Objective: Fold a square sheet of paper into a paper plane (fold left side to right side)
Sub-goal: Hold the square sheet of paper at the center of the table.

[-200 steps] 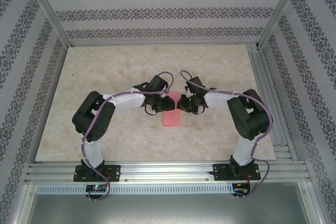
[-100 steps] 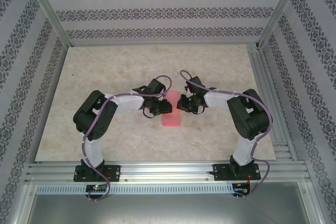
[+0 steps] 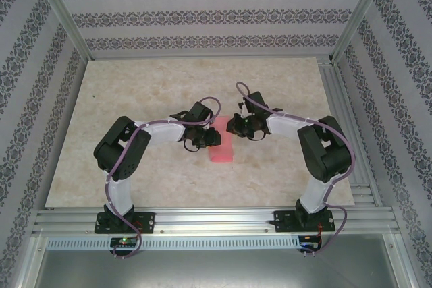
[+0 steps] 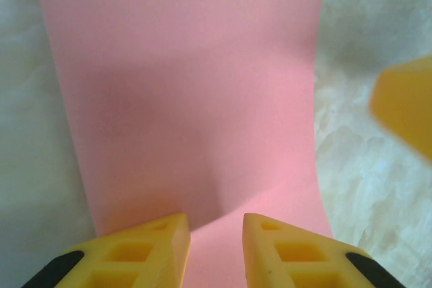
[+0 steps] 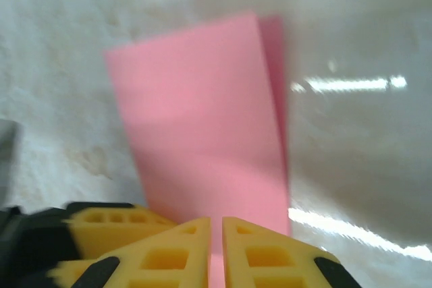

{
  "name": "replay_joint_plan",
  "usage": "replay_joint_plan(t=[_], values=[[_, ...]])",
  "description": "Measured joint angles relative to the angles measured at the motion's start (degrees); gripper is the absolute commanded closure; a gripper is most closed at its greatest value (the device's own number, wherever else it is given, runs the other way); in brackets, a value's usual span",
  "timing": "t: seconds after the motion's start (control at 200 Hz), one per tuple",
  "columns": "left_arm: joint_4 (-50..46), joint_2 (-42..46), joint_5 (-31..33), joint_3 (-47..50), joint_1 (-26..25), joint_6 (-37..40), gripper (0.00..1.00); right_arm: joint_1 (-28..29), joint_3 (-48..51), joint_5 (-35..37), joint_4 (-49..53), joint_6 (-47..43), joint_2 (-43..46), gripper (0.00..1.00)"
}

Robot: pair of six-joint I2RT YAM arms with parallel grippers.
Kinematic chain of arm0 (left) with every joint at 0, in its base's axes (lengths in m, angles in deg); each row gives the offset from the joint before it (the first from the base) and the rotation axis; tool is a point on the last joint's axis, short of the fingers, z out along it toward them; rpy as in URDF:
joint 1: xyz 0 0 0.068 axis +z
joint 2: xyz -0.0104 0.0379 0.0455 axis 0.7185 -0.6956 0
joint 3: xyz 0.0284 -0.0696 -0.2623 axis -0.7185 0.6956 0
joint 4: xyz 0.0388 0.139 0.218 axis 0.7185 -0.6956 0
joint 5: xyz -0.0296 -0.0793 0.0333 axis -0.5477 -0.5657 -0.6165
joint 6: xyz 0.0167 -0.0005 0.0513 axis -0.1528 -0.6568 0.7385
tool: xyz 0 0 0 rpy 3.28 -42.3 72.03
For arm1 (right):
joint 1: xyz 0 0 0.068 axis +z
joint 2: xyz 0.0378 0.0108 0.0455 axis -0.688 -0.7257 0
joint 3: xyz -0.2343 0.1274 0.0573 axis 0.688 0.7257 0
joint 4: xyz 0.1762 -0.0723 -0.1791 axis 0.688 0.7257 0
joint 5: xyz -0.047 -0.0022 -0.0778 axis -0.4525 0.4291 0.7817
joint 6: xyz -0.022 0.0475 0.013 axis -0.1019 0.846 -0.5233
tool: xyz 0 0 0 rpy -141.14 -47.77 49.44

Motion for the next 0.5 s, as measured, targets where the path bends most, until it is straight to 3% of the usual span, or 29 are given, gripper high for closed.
replay_joint_plan(t=[0.5], values=[[0.00, 0.00, 0.00, 0.00, 0.00, 0.92, 0.69, 0.17, -10.01, -2.80, -2.91, 2.97, -11.34, 0.88]])
